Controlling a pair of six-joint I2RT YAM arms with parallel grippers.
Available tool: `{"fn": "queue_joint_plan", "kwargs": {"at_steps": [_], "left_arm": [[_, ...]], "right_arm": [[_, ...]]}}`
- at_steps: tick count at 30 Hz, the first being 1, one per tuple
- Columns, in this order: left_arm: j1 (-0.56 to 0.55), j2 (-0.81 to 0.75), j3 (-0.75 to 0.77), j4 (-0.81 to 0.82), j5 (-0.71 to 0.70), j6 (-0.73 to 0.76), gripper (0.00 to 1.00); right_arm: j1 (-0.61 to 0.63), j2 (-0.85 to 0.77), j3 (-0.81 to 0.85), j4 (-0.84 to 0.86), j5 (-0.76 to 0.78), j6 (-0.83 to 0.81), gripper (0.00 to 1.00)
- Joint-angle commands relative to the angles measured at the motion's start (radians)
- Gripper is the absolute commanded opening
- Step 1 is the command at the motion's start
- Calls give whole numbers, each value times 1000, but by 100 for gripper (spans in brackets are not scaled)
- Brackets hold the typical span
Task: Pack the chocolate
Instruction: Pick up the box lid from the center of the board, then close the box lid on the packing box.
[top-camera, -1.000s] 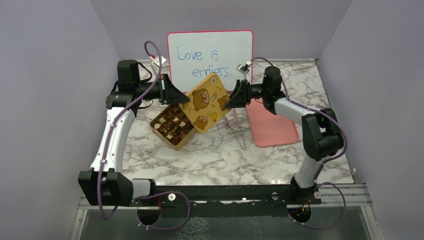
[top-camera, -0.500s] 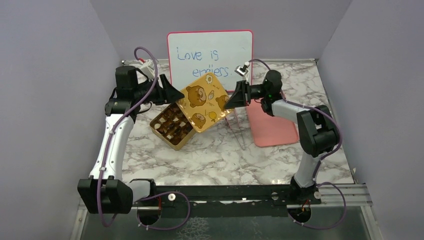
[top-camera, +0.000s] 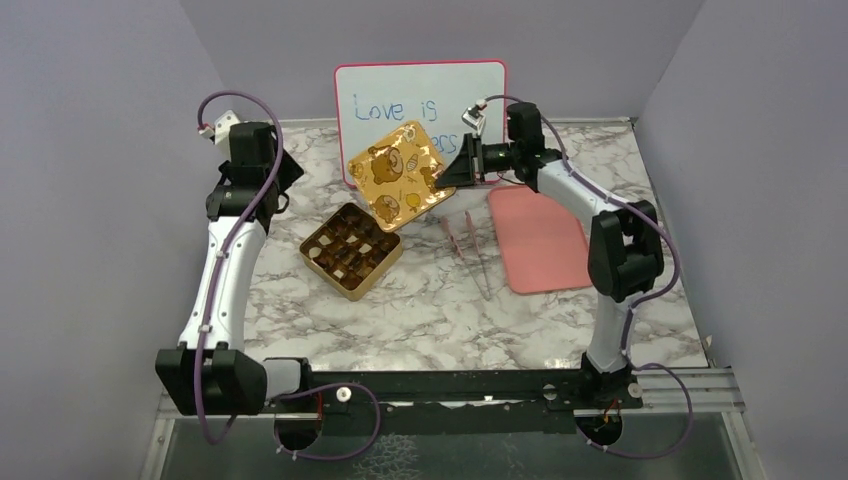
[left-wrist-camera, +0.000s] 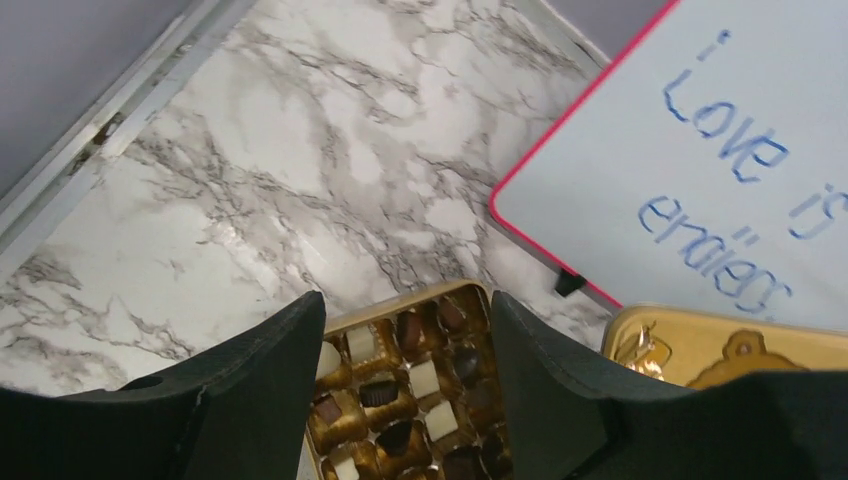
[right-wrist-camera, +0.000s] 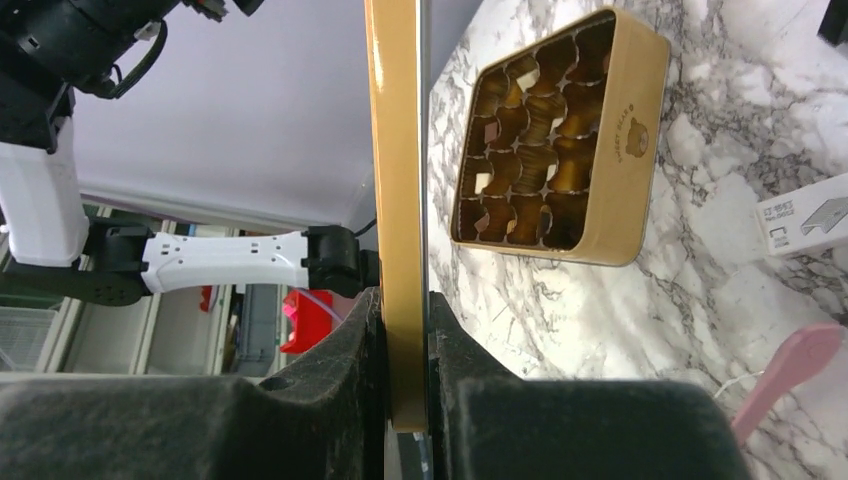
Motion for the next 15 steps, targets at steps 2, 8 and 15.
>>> {"fn": "queue_joint_plan", "kwargs": {"at_steps": [2, 8, 15], "left_arm": [[38, 108, 16, -44, -205, -120, 65], [136, 212, 40, -34, -67, -136, 72], [245, 233, -30, -41, 47, -114, 77]], "right_arm": [[84, 56, 118, -222, 49, -46, 2], [177, 139, 283, -324, 77, 7, 6], [247, 308, 598, -647, 137, -12, 6]]}}
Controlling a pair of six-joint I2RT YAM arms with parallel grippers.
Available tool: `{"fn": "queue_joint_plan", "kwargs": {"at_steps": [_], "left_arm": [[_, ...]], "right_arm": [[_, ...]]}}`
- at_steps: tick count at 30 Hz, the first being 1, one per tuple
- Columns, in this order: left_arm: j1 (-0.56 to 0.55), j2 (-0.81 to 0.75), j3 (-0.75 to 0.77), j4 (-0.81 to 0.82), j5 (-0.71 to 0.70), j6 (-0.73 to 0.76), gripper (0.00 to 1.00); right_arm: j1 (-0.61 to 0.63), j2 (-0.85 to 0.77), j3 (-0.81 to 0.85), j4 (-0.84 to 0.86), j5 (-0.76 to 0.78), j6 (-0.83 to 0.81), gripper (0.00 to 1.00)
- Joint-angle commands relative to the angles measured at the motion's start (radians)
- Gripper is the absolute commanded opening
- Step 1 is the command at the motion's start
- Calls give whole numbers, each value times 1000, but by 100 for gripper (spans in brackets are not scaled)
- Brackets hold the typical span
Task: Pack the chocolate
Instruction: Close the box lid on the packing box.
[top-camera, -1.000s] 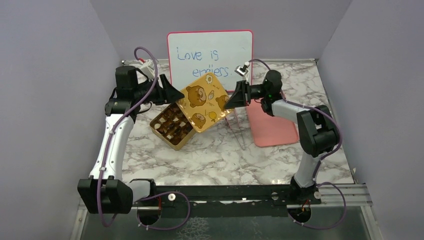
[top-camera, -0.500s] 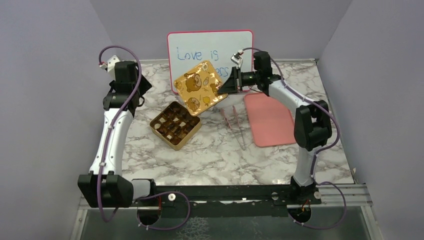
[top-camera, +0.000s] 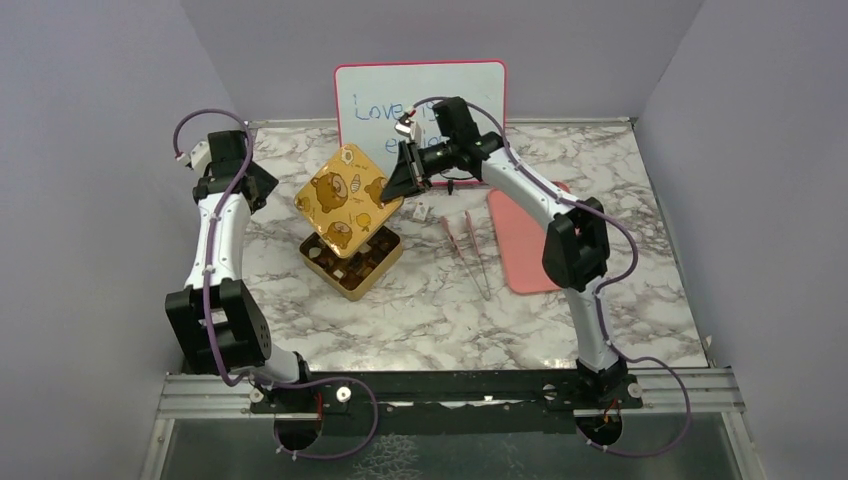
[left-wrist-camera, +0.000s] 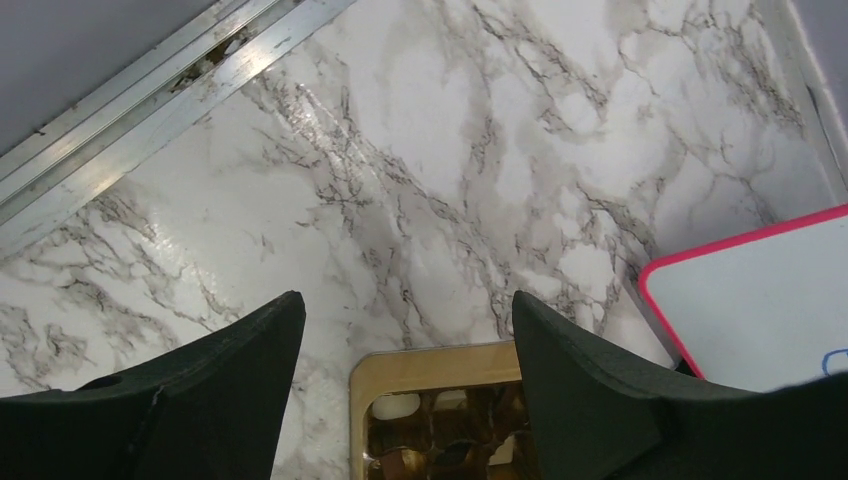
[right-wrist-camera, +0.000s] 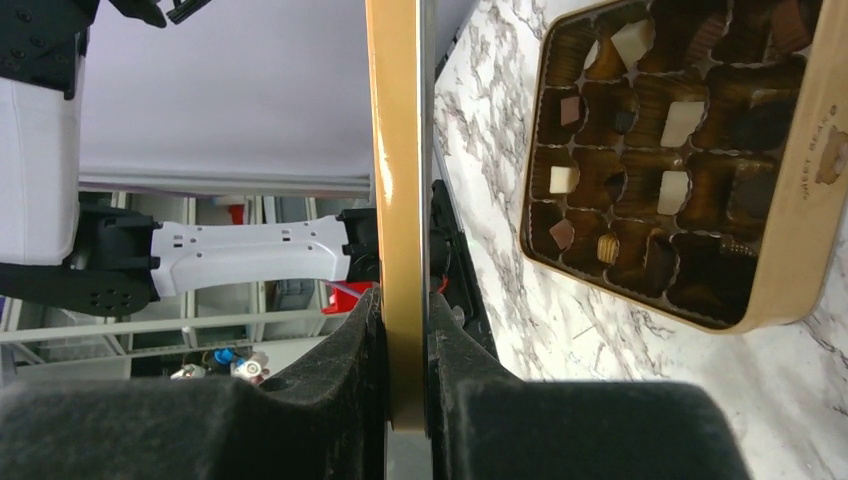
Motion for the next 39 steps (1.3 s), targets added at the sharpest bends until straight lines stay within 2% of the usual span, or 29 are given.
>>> {"fn": "queue_joint_plan", "kwargs": {"at_steps": [1, 5, 11, 14, 23, 30, 39], "left_arm": [[51, -27, -46, -4, 67, 8, 77], [56, -25, -66, 34, 134, 68, 75], [55, -12, -148, 59, 284, 23, 66], [39, -10, -163, 59, 314, 35, 64], [17, -46, -215, 60, 375, 40, 65], [13, -97, -309, 62, 415, 36, 65], [12, -125, -350, 118, 492, 51, 72]], "right_arm": [[20, 90, 146, -225, 37, 12, 6], [41, 138, 192, -250, 40, 19, 6], [72, 194, 180, -175, -35, 56, 9], [85, 238, 216, -176, -74, 69, 10], [92, 294, 218, -152, -83, 95, 10], [81, 313, 220, -153, -73, 81, 10], [49, 318, 186, -158, -37, 51, 15]]}}
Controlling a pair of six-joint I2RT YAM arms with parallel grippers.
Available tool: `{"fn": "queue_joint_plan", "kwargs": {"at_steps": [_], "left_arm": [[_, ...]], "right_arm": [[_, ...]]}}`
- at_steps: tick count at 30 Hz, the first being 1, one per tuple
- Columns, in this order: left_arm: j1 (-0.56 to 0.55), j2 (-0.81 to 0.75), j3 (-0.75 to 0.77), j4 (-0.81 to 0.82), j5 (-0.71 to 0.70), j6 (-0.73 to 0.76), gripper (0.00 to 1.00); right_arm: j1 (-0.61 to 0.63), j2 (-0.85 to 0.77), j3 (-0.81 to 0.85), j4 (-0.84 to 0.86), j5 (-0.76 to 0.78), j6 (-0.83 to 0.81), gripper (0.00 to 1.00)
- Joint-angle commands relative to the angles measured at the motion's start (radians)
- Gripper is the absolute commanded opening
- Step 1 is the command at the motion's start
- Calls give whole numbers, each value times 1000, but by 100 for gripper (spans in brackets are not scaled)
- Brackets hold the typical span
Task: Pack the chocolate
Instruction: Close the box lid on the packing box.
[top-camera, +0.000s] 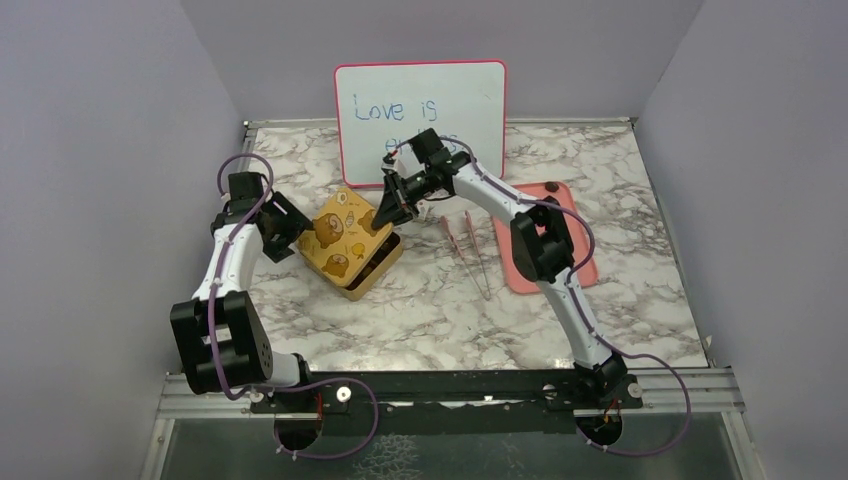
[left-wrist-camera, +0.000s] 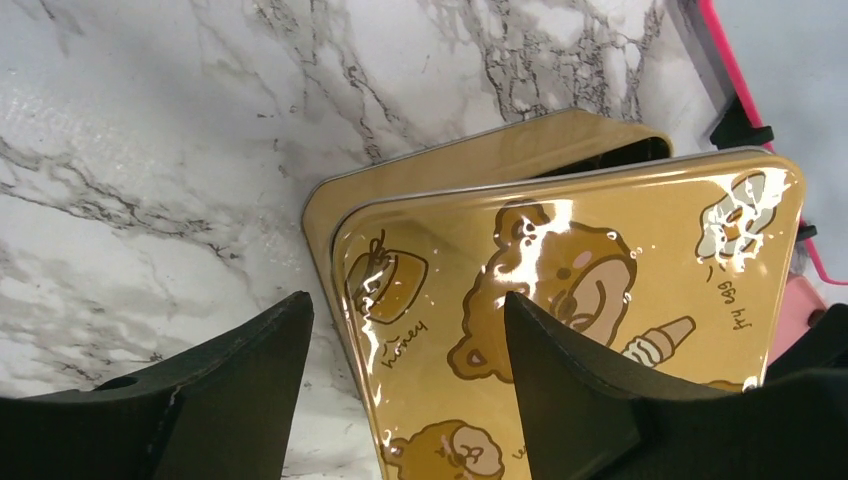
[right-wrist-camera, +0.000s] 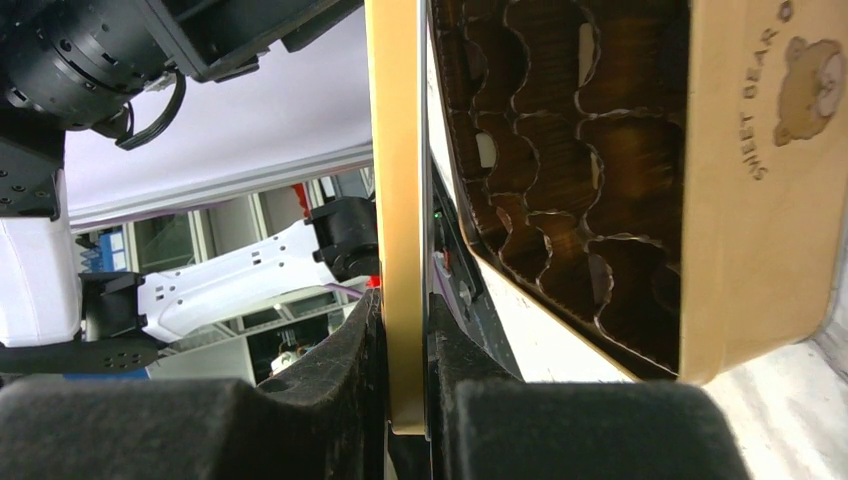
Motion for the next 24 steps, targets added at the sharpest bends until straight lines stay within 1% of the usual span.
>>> {"fn": "queue_joint_plan", "kwargs": {"at_steps": [1, 4, 9, 11, 14, 17, 20, 24], "left_arm": [[-4, -40, -22, 74, 77, 6, 72], [-4, -37, -26, 86, 98, 4, 72], [-3, -47, -16, 75, 86, 16, 71], [-3, -46, -4, 52, 64, 10, 69], [-3, -52, 43, 11, -1, 10, 68], [-2, -54, 93, -2, -34, 5, 69], [-2, -34, 121, -5, -12, -13, 70], [-2, -20, 107, -5, 9, -34, 69]], "right_arm": [[-16, 22, -9, 12, -6, -27, 15], [-16, 35, -9, -3, -20, -41, 15], [-17, 18, -40, -15, -34, -63, 14], [-17, 6, -66, 15, -62, -46, 14], [-17, -11, -108, 104, -118, 13, 13], [-17, -18, -106, 90, -115, 13, 13], [-16, -30, -122, 95, -108, 17, 13], [-16, -25, -124, 122, -104, 38, 13]]}}
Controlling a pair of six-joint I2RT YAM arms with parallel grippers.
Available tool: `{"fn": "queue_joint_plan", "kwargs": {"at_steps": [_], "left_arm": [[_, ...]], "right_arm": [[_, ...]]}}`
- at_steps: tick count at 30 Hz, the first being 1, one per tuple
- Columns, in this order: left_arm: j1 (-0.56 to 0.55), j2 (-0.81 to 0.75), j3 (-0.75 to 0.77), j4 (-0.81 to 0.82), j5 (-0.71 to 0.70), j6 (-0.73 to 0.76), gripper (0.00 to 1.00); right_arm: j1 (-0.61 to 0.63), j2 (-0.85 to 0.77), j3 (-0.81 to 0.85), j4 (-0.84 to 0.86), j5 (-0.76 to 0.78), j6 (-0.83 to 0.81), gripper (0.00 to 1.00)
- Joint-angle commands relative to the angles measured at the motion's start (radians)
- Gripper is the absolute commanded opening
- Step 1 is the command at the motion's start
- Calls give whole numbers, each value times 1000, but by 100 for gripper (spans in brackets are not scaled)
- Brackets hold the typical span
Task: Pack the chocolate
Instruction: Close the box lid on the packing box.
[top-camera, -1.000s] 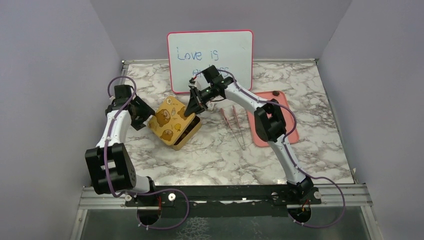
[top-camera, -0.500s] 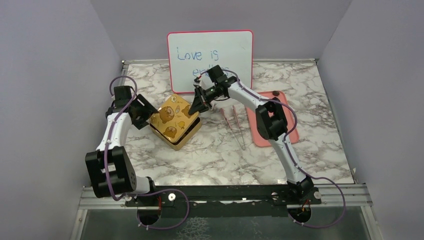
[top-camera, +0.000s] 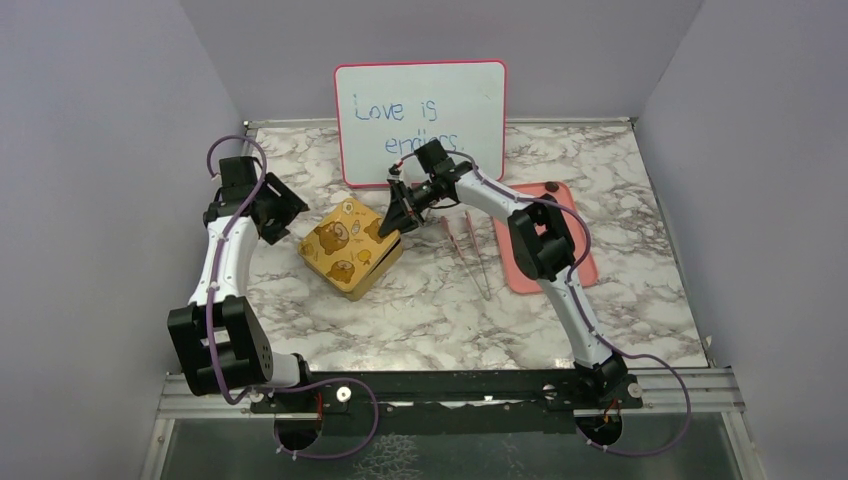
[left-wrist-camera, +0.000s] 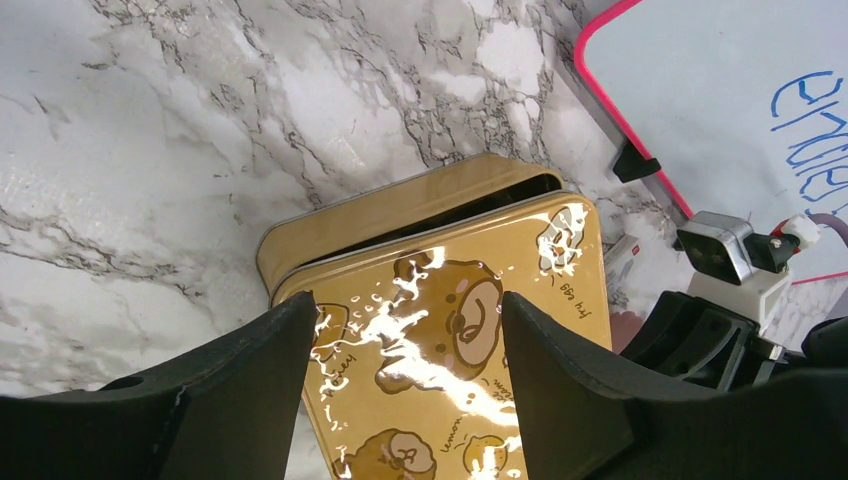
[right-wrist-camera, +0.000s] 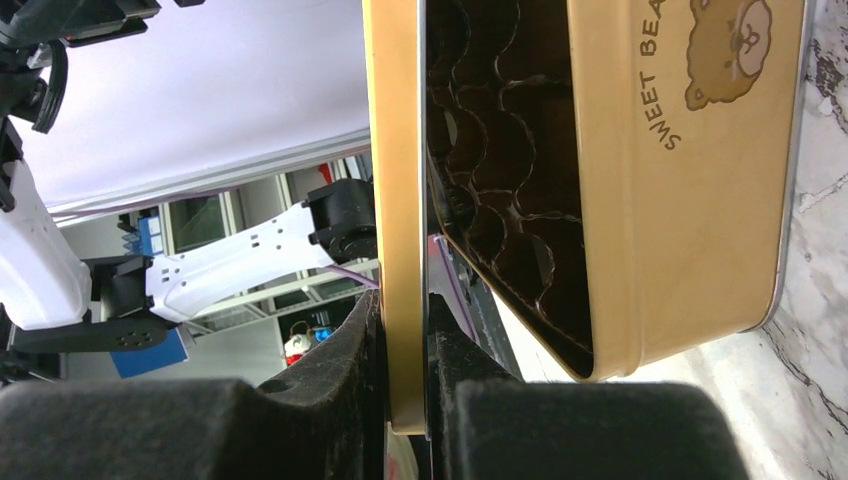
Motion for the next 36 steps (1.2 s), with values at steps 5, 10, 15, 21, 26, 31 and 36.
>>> {"fn": "queue_joint_plan", "kwargs": {"at_steps": [5, 10, 15, 21, 26, 31, 36], "left_arm": [[-2, -3, -27, 5, 28, -34, 66], [-2, -3, -57, 24, 84, -41, 62], [-2, -20, -88, 24, 76, -49, 60], [-3, -26, -152, 39, 86, -65, 55], [-3, -37, -169, 47, 86, -70, 54], [-3, -57, -169, 42, 87, -68, 53], [-3, -62, -178, 41, 88, -84, 60]], "right_arm": [[3, -34, -11, 95, 3, 68, 10], [3, -32, -25, 85, 31, 61, 10], [2, -48, -53, 40, 81, 13, 11], [-14, -49, -48, 32, 123, 2, 16], [-23, -31, -11, -33, 121, -41, 17], [-23, -59, -37, -70, 108, -89, 16], [-23, -76, -56, -83, 92, -115, 16]]}}
